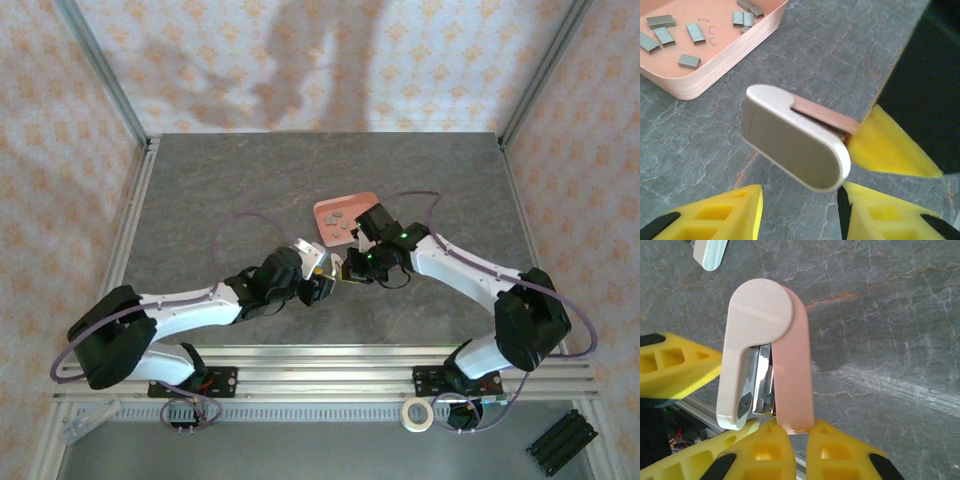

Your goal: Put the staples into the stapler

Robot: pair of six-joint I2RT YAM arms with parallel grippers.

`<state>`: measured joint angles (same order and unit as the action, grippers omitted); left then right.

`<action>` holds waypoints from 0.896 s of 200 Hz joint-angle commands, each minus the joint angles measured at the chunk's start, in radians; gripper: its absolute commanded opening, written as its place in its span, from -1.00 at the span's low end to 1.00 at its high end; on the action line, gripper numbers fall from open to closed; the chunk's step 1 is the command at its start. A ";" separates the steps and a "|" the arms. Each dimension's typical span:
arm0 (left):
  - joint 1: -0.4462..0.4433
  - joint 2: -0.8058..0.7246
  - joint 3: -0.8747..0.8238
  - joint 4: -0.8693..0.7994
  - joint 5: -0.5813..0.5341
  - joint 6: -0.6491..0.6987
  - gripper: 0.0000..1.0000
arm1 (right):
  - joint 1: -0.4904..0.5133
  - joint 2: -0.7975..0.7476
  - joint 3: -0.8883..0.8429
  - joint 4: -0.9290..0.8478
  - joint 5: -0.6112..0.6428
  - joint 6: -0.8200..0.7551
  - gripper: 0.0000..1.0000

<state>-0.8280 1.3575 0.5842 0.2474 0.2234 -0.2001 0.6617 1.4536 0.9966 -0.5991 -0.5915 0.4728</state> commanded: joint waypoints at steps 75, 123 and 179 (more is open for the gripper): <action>-0.009 0.008 0.046 0.034 -0.110 0.031 -0.18 | 0.016 -0.053 0.002 -0.084 -0.004 0.001 -0.85; -0.008 -0.039 0.012 -0.001 -0.182 0.039 -0.20 | 0.018 -0.074 -0.004 -0.126 0.008 -0.014 -0.86; 0.013 -0.057 -0.015 0.007 -0.212 -0.022 -0.17 | 0.018 -0.077 0.032 -0.181 0.092 -0.046 -0.63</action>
<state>-0.8314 1.3228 0.5842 0.2558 0.0597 -0.1852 0.6735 1.3987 0.9966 -0.7166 -0.5858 0.4568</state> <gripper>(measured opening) 0.408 0.132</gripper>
